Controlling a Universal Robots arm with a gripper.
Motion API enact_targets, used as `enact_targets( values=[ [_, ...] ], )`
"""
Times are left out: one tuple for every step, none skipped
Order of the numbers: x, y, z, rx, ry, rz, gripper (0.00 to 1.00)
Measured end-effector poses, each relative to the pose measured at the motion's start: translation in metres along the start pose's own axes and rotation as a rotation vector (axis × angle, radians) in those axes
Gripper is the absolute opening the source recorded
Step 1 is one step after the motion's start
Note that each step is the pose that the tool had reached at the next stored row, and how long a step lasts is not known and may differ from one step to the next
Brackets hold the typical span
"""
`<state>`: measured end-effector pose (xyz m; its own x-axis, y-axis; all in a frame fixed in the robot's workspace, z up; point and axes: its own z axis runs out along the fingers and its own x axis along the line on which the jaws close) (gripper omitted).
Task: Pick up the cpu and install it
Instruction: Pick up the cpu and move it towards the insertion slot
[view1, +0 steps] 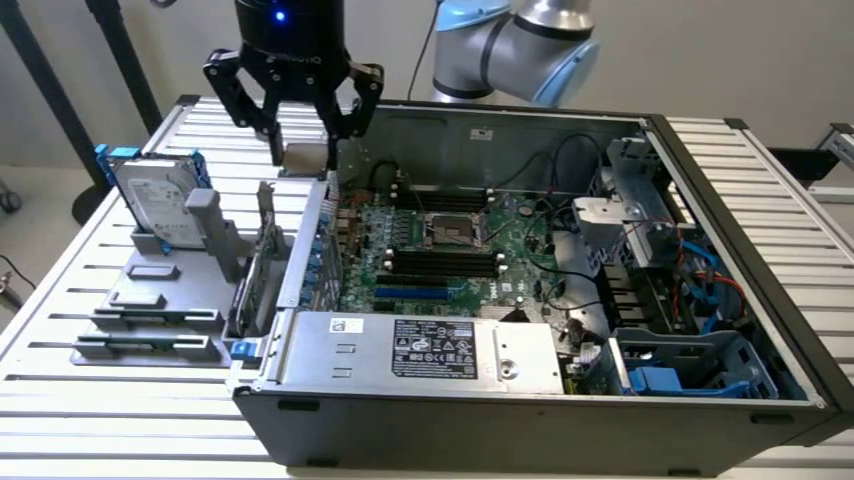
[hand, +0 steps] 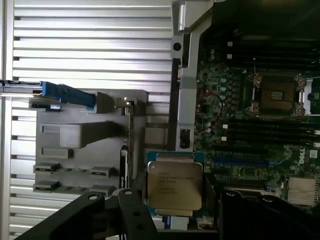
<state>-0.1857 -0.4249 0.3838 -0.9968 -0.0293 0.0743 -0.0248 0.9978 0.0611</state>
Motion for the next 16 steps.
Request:
enact_targets(
  values=[
    [-0.004,0.0000,-0.0009,-0.0001,0.0000,0.000,0.55],
    [-0.009,0.0000,-0.0016,-0.0001,0.0000,0.000,0.55],
    [-0.013,0.0000,-0.0021,-0.0002,0.0000,0.000,0.55],
    [-0.018,0.0001,-0.0024,-0.0002,0.0000,0.000,0.55],
    [-0.023,0.0002,-0.0027,-0.0003,0.0000,0.000,0.55],
    [-0.027,0.0003,-0.0031,-0.0003,0.0000,0.000,0.55],
    [-0.032,0.0005,-0.0034,-0.0003,0.0000,0.000,0.55],
    [-0.036,0.0008,-0.0037,-0.0004,0.0000,0.000,0.55],
    [-0.041,0.0013,-0.0041,-0.0003,0.0000,0.000,0.55],
    [-0.045,0.0020,-0.0043,-0.0003,0.0000,0.000,0.55],
    [-0.050,0.0030,-0.0044,-0.0002,0.0000,0.000,0.55],
    [-0.055,0.0044,-0.0042,-0.0002,0.0000,0.000,0.55],
    [-0.059,0.0061,-0.0037,-0.0003,0.0000,0.000,0.55],
    [-0.064,0.0082,-0.0029,-0.0002,0.0001,0.000,0.55],
    [-0.068,0.0108,-0.0018,-0.0002,0.0000,0.000,0.55],
    [-0.072,0.0133,-0.0006,-0.0002,0.0000,0.000,0.55]
  ],
)
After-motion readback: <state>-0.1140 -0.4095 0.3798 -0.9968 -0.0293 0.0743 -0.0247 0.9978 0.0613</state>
